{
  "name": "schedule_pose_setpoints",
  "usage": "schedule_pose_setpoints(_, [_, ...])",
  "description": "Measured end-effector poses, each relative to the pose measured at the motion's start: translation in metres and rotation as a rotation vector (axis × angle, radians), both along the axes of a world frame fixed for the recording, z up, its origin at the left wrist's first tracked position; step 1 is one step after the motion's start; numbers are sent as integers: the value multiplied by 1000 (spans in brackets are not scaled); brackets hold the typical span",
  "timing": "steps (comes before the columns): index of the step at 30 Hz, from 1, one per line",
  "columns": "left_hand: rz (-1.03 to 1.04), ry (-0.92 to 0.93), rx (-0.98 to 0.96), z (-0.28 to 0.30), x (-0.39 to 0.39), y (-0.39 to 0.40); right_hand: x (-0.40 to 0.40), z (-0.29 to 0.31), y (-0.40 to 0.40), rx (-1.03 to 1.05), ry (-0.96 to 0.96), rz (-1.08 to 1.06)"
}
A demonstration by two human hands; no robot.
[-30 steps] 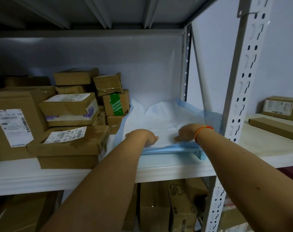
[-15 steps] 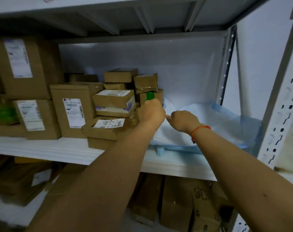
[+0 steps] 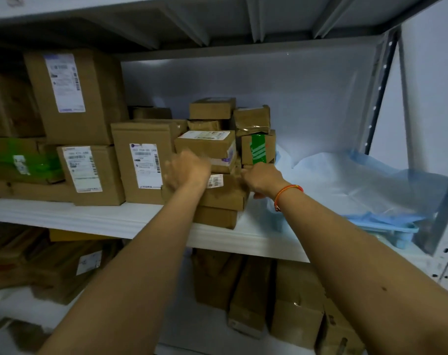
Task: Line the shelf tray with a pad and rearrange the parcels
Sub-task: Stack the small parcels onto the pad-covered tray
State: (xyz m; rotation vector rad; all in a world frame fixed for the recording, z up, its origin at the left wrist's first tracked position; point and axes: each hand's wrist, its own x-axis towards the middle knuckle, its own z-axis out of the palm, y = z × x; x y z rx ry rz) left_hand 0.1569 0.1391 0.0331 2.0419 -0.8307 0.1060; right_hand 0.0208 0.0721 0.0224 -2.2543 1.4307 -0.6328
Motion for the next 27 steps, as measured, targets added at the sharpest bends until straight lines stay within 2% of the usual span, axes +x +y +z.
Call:
schedule_pose_setpoints(5, [30, 66, 57, -12, 23, 11, 17, -3, 12, 55, -17, -60])
schedule_pose_setpoints(11, [-21, 260, 92, -31, 40, 17, 20, -10, 21, 153, -146, -134])
schedule_pose_setpoints(15, [-80, 320, -8, -38, 43, 17, 22, -13, 28, 129, -143, -129])
schedule_pose_setpoints(27, [-65, 362, -299, -54, 37, 38, 13, -19, 33, 176, -286, -153])
